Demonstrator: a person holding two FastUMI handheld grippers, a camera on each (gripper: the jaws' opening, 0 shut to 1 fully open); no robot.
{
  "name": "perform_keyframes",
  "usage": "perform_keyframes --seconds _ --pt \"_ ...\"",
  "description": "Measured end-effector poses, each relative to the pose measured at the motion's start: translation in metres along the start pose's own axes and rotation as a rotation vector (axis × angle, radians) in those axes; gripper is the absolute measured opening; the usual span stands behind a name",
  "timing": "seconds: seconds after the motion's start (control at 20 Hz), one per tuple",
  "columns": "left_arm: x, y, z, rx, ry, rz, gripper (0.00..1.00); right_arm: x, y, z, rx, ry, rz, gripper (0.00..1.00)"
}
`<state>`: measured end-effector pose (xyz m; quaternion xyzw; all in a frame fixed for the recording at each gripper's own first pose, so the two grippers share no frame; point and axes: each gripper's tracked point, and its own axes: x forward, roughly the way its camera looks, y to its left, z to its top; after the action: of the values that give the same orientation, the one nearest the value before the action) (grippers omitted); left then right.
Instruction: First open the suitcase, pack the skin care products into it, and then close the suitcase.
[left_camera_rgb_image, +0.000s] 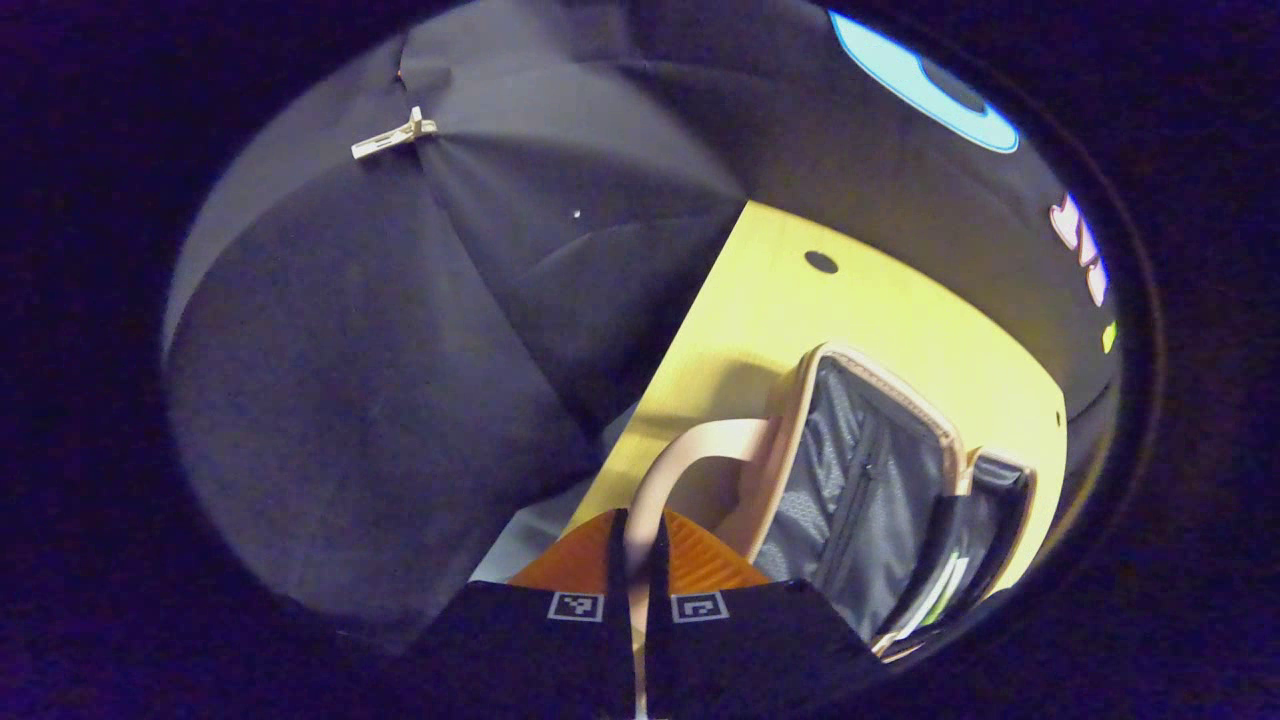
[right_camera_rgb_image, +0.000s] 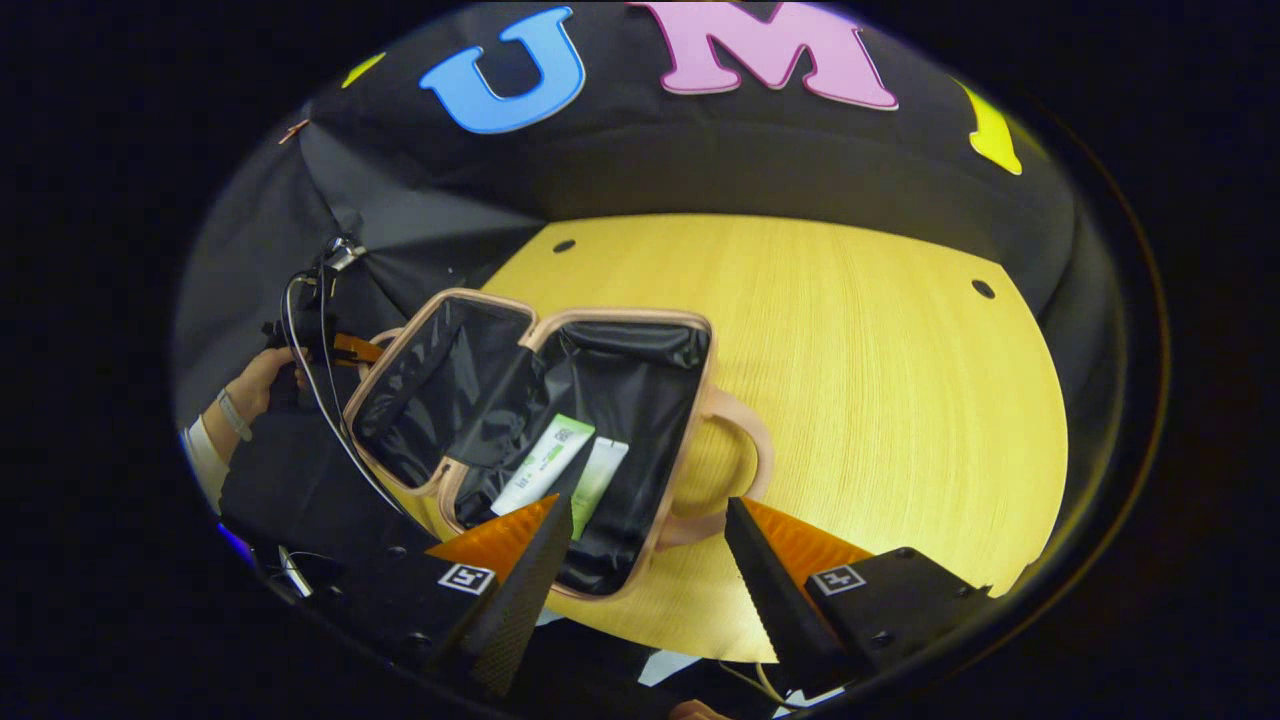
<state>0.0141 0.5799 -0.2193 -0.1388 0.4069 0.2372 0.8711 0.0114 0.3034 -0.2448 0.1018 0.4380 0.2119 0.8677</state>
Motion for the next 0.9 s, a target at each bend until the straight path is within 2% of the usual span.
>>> perform_keyframes --seconds 0.1,0.25,0.35,0.4,0.5,0.6,0.65,0.75,0.9 --pt "-0.041 -0.032 0.021 0.029 -0.103 -0.078 0.09 -0.007 0.000 0.014 -0.011 -0.067 0.013 0.98" --pt "-0.113 -0.059 0.043 0.132 -0.206 -0.186 0.08 -0.019 -0.002 0.032 -0.010 -0.129 0.053 0.98" --pt "-0.153 -0.082 0.047 0.126 -0.233 -0.283 0.08 -0.026 -0.008 0.040 0.002 -0.159 0.078 0.98" --pt "-0.167 -0.102 0.044 0.130 -0.252 -0.332 0.08 -0.030 -0.014 0.039 0.001 -0.170 0.080 0.98" --pt "-0.180 -0.163 0.029 0.203 -0.255 -0.438 0.08 -0.043 -0.027 0.038 -0.007 -0.192 0.090 0.97" --pt "-0.177 -0.224 0.000 0.261 -0.223 -0.552 0.08 -0.056 -0.041 0.030 -0.011 -0.198 0.099 0.97" --pt "-0.182 -0.270 -0.025 0.277 -0.174 -0.634 0.08 -0.067 -0.052 0.022 -0.007 -0.187 0.103 0.97" --pt "-0.160 -0.329 -0.064 0.299 -0.094 -0.721 0.08 -0.083 -0.073 0.012 0.007 -0.183 0.103 0.97" --pt "-0.098 -0.376 -0.124 0.416 0.037 -0.686 0.08 -0.104 -0.121 -0.005 0.018 -0.191 0.045 0.97"
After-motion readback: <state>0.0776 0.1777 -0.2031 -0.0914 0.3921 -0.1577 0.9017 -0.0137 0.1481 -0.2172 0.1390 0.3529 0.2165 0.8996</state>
